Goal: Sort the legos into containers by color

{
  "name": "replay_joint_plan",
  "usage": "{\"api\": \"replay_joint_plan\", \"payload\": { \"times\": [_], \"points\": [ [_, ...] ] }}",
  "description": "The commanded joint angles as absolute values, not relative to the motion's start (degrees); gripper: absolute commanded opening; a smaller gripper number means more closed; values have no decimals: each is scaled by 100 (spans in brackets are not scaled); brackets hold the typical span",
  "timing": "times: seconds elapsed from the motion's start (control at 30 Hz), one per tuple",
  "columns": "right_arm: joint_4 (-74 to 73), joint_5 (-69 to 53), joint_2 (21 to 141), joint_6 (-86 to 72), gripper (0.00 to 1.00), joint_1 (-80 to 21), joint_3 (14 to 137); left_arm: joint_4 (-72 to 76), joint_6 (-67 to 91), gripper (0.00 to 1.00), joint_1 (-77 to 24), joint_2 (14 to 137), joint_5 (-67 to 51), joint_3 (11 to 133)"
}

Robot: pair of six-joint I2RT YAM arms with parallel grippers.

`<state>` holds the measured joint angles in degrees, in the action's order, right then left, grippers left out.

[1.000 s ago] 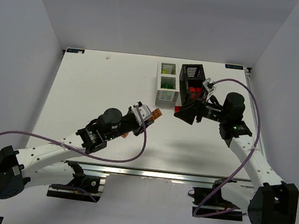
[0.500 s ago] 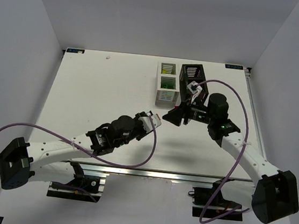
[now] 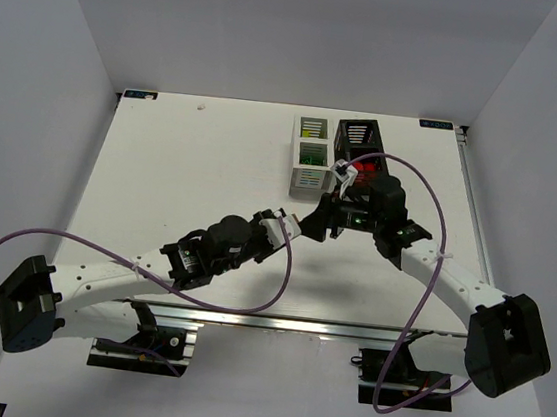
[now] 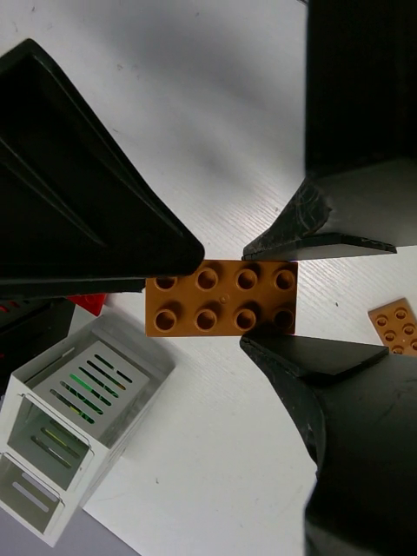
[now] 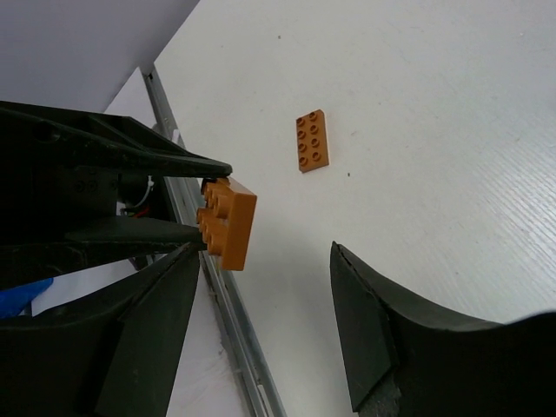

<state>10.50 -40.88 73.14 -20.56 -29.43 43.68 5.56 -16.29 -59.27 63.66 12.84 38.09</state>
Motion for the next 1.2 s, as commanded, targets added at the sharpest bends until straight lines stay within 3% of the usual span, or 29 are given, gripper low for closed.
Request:
{"api": "replay_joint_plan", "payload": {
  "times": [0.0,0.33,0.47,0.63,0.73,0.8,0.83,0.87,1.0,1.1,1.17],
  "points": [
    [1344,-4376,7312,-2056,66,-3006,4553,598,-1661,0,-5977,6337,1152,3929],
    [1635,-4790,7541,-2338,56,-3023,4509,659,-1679,0,-6029,6267,932,3894],
    [1705,-4930,7611,-2382,43,-3023,4518,677,-1705,0,-6056,6214,853,3867],
    [2003,-5124,7585,-2487,38,-3023,4421,703,-1731,0,-6082,6135,712,3832],
    [2109,-5255,7576,-2531,22,-3023,4377,703,-1740,0,-6082,6117,677,3832],
    [2188,-5404,7611,-2540,5,-3015,4377,694,-1723,1,-6082,6108,668,3841],
    [2197,-5449,7620,-2540,1,-3015,4394,677,-1697,8,-6082,6108,685,3858],
    [2189,-5458,7620,-2523,0,-2997,4403,668,-1661,27,-6082,6108,712,3867],
    [1751,-5135,7559,-2172,0,-2866,4544,729,-1416,77,-6082,5881,940,3841],
    [1346,-4494,7357,-1635,0,-2681,4667,922,-1266,98,-6073,5512,1168,3709],
    [1301,-4246,7208,-1512,0,-2471,4658,1002,-1143,98,-6047,5239,1474,3665]
  ]
}}
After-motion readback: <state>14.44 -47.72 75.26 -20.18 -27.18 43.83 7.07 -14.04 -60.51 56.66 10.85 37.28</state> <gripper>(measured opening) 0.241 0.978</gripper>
